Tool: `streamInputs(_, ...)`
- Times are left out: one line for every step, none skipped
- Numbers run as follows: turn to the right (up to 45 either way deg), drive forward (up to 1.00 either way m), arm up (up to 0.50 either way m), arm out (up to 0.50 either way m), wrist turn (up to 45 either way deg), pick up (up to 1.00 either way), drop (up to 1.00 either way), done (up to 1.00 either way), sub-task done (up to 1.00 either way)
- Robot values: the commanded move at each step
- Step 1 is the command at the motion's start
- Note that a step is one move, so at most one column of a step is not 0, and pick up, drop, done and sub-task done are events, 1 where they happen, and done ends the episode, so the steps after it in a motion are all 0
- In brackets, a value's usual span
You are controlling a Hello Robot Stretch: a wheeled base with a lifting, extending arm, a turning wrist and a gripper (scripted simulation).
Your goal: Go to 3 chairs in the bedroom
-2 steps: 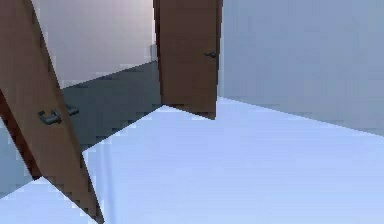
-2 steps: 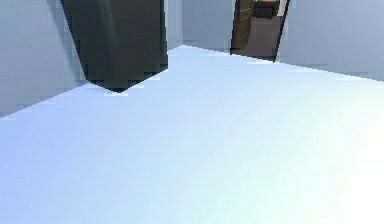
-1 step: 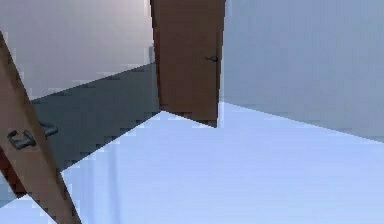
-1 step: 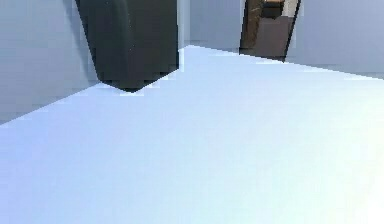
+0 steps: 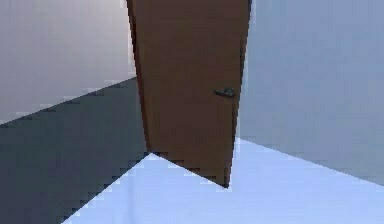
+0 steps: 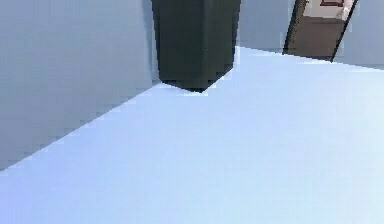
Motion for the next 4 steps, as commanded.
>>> streamInputs(-12.0,0.0,0.0,0.0,0.0,0.0,0.0,0.0,0.0)
streamInputs(0.0,0.2,0.0,0.0,0.0,0.0,0.0,0.0,0.0)
streamInputs(-30.0,0.0,0.0,0.0,0.0,0.0,0.0,0.0,0.0)
streamInputs(0.0,1.0,0.0,0.0,0.0,0.0,0.0,0.0,0.0)
